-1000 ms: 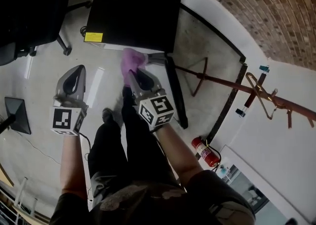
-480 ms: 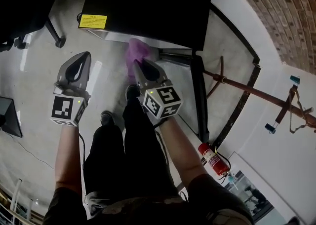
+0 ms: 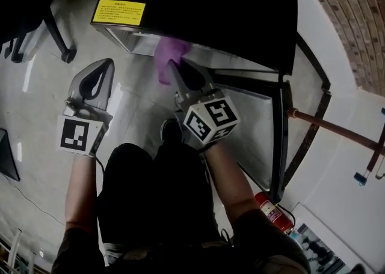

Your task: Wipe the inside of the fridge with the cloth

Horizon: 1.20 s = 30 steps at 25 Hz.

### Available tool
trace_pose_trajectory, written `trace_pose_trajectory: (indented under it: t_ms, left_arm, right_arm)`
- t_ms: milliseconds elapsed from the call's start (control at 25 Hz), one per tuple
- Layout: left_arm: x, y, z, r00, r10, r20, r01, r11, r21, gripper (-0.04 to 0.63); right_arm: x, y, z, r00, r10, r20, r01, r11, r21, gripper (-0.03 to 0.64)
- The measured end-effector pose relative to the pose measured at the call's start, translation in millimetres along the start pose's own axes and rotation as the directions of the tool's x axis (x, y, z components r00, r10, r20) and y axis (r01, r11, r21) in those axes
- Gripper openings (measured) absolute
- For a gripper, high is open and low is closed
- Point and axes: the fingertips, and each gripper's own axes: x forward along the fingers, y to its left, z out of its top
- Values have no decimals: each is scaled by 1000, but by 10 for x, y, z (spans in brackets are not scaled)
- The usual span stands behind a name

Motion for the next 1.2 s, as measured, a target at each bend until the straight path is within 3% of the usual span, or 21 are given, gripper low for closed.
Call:
trace_pose_trajectory:
  t_ms: [280,440,560,800,1000,1200]
  left_arm:
    - [91,63,-275,998,-10,57,8,1000,30,18]
    - [118,173,-345,996,-3,93,-2,999,50,18]
    - [143,267,-312,992,2,127,-12,997,75,18]
    - [133,382,-106,986,-6,166,-15,992,122,18]
    - [135,433,23,980,-16,197,-14,989,149,18]
    - [115,525,2,980,5,199,-36,988,150,18]
  right_arm:
    - [236,-57,-25,990,64,122,-63,998,-12,52]
    - [412,-106,131,970,95,223,-105,994,37,52]
    - [570,-94,294,955,107,277,-124,991,45,52]
    - [893,69,608,919,151,363,-150,988,-32,52]
    - [1129,112,792,884,151,441,-177,984,18,52]
    - [1384,114,738,897,126,424,-146,989,15,52]
